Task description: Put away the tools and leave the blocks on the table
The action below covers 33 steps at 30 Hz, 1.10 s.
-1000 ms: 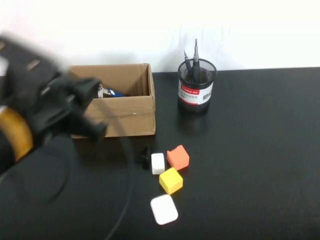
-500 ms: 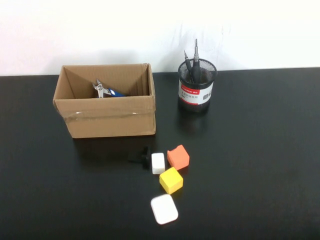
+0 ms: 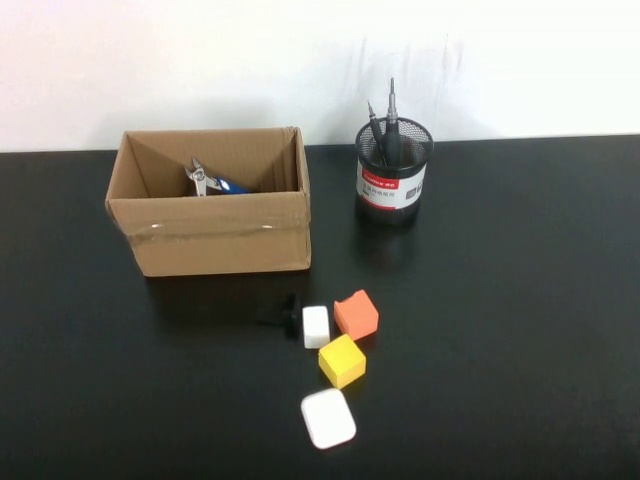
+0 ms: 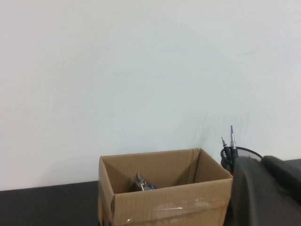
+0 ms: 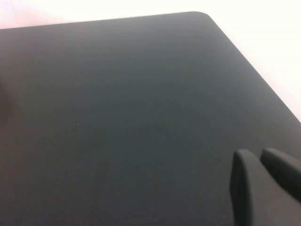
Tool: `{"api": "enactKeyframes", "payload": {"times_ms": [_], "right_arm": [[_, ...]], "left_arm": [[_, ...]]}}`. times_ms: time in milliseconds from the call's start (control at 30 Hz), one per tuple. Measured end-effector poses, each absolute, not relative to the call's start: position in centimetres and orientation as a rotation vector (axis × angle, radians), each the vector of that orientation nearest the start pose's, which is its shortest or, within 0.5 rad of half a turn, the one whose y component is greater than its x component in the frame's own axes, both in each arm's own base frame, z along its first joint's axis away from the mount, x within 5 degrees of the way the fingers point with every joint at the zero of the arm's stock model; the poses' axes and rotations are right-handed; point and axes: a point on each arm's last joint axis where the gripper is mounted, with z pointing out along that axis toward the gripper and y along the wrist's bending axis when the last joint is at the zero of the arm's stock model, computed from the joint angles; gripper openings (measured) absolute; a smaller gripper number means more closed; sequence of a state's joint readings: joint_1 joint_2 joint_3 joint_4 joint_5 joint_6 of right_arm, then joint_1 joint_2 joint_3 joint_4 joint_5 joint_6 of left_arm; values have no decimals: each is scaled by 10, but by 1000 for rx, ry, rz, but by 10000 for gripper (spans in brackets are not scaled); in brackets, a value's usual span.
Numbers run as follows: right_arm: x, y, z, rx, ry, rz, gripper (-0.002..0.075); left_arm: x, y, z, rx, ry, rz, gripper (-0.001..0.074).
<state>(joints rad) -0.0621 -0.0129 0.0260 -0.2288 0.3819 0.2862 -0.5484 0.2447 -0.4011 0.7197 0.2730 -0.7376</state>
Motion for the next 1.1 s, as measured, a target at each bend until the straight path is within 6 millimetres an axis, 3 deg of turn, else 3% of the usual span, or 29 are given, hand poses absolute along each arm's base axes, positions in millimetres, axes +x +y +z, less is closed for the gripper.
{"api": "enactKeyframes", "payload": {"times_ms": [367, 600, 733, 933, 1100], "right_arm": [[52, -11, 172, 185, 1860, -71, -7], [52, -11, 172, 185, 1860, -71, -7], [52, -11, 172, 185, 1860, -71, -7], [52, -11, 172, 185, 1860, -71, -7], [52, -11, 172, 185, 1860, -71, -7]], "left_arm": [[63, -18, 310, 251, 1554, -310, -1], [67, -19, 287, 339, 1600, -140, -1], [72, -15, 276, 254, 1555, -78, -1], [68, -8, 246, 143, 1526, -39, -1], [61, -7, 200, 129, 1613, -46, -2]]}}
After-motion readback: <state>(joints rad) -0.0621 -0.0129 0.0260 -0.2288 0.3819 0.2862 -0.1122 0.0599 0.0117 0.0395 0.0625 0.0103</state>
